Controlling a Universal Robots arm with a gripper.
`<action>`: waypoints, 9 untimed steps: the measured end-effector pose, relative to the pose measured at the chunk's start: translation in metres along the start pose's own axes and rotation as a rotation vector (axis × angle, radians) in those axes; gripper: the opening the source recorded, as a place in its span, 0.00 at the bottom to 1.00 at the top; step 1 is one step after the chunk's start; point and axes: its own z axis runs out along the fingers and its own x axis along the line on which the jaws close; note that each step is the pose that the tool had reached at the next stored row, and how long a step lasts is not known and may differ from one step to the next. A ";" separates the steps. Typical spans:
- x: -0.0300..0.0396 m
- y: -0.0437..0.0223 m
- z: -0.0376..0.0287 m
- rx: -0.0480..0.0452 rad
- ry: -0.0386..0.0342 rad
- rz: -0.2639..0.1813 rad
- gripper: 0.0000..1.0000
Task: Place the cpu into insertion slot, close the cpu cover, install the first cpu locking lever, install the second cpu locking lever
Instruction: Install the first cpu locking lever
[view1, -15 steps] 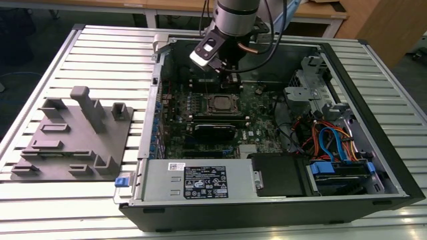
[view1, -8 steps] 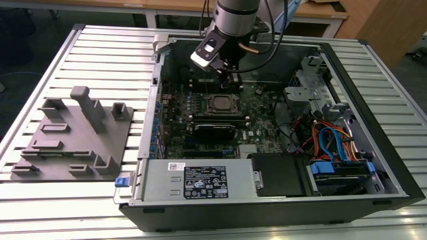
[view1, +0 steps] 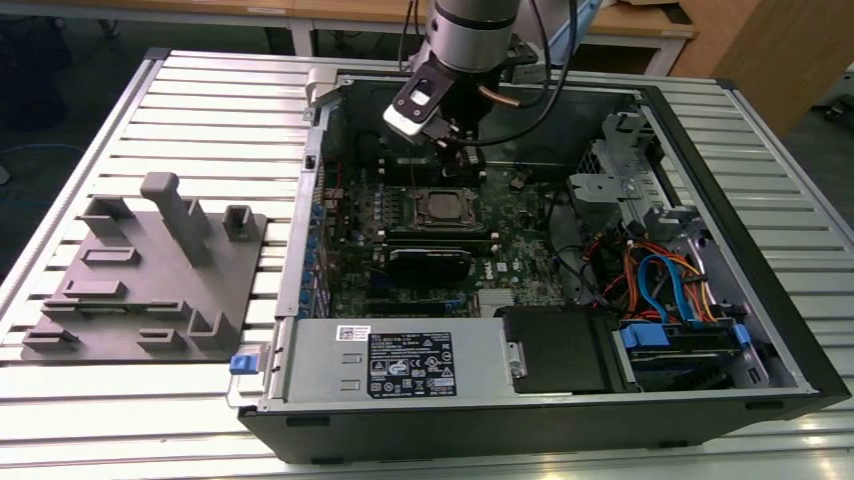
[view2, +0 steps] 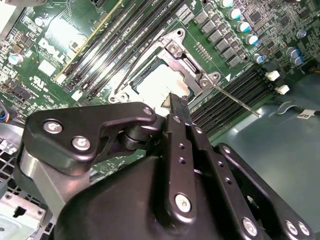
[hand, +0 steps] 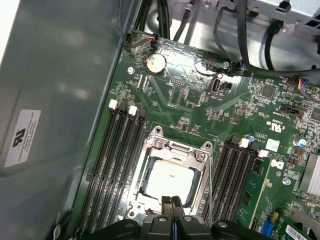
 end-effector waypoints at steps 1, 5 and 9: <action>0.0000 0.0000 0.0000 0.0001 -0.0001 -0.005 0.10; 0.0000 0.0000 0.0000 0.0002 -0.0004 -0.023 0.10; 0.0000 0.0000 0.0000 0.0004 -0.0007 -0.041 0.10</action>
